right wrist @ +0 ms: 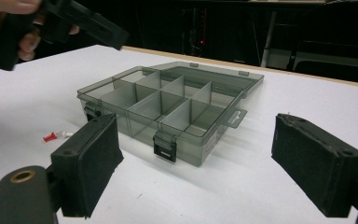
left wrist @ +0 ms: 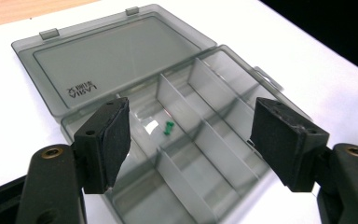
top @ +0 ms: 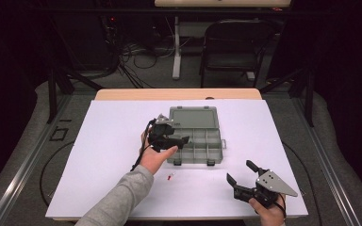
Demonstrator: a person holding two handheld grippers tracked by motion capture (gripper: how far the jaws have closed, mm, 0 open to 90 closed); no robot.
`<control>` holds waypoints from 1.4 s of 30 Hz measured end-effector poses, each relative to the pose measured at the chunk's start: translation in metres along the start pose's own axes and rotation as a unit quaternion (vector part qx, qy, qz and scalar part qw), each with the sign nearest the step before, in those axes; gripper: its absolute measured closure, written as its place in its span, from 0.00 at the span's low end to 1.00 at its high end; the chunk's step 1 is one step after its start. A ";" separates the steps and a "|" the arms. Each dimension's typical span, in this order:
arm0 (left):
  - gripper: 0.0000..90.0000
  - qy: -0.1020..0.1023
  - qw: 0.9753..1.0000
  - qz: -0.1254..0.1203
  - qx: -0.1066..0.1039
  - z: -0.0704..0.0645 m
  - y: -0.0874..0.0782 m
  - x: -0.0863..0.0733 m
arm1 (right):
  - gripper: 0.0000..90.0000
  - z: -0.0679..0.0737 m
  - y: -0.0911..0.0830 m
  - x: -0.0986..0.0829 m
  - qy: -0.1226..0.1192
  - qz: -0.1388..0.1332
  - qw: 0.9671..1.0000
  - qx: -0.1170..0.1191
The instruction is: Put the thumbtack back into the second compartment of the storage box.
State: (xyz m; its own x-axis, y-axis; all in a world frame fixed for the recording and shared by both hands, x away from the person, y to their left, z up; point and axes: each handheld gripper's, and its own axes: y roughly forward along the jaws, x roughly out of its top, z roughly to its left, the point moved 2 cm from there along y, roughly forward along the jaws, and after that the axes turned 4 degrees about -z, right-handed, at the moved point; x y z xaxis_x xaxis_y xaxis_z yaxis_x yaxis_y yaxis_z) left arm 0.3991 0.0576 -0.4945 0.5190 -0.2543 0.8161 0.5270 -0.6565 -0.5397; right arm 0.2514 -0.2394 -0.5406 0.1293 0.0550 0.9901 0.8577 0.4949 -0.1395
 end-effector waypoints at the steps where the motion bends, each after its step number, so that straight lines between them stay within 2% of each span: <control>1: 0.32 -0.001 1.000 -0.004 -0.003 -0.001 -0.005 -0.002 | 0.16 0.000 0.000 0.000 0.001 0.001 1.000 0.000; 5: 0.32 0.009 1.000 -0.012 0.000 -0.003 -0.021 -0.008 | 0.16 0.000 0.000 0.000 0.000 0.000 1.000 0.000; 8: 0.32 0.012 1.000 -0.018 -0.008 -0.005 -0.034 -0.013 | 0.16 0.001 0.001 0.000 -0.002 -0.001 1.000 0.000; 11: 0.32 0.019 0.999 -0.032 -0.008 -0.006 -0.050 -0.021 | 0.16 0.000 0.001 0.000 0.000 0.001 1.000 0.000; 19: 0.33 0.021 0.999 -0.041 -0.004 -0.007 -0.069 -0.036 | 0.16 0.001 0.001 -0.001 -0.003 0.002 1.000 0.000; 23: 0.34 0.029 0.998 -0.047 0.002 -0.007 -0.081 -0.048 | 0.16 0.001 0.001 -0.001 -0.001 0.002 1.000 -0.002; 30: 0.35 0.036 0.998 -0.049 0.010 -0.008 -0.088 -0.064 | 0.16 0.001 0.001 -0.001 -0.003 0.003 1.000 -0.001; 33: 0.40 0.029 0.998 -0.052 0.004 -0.008 -0.088 -0.075 | 0.16 0.001 0.001 -0.001 -0.003 0.003 1.000 -0.001; 39: 0.47 0.034 0.999 -0.041 0.002 -0.009 -0.084 -0.085 | 0.16 0.002 0.001 -0.001 -0.003 0.002 1.000 -0.002; 42: 0.52 0.031 0.999 -0.038 -0.002 -0.009 -0.083 -0.090 | 0.16 0.001 0.001 -0.001 -0.003 0.002 1.000 -0.002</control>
State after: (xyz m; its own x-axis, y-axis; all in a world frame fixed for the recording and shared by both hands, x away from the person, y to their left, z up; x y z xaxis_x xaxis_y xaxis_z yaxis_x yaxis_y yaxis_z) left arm 0.3029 0.1287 -0.5210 0.4354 -0.2464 0.8659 0.5603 -0.6786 -0.4749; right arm 0.2513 -0.2379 -0.5413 0.1293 0.0614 0.9897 0.8588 0.4919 -0.1428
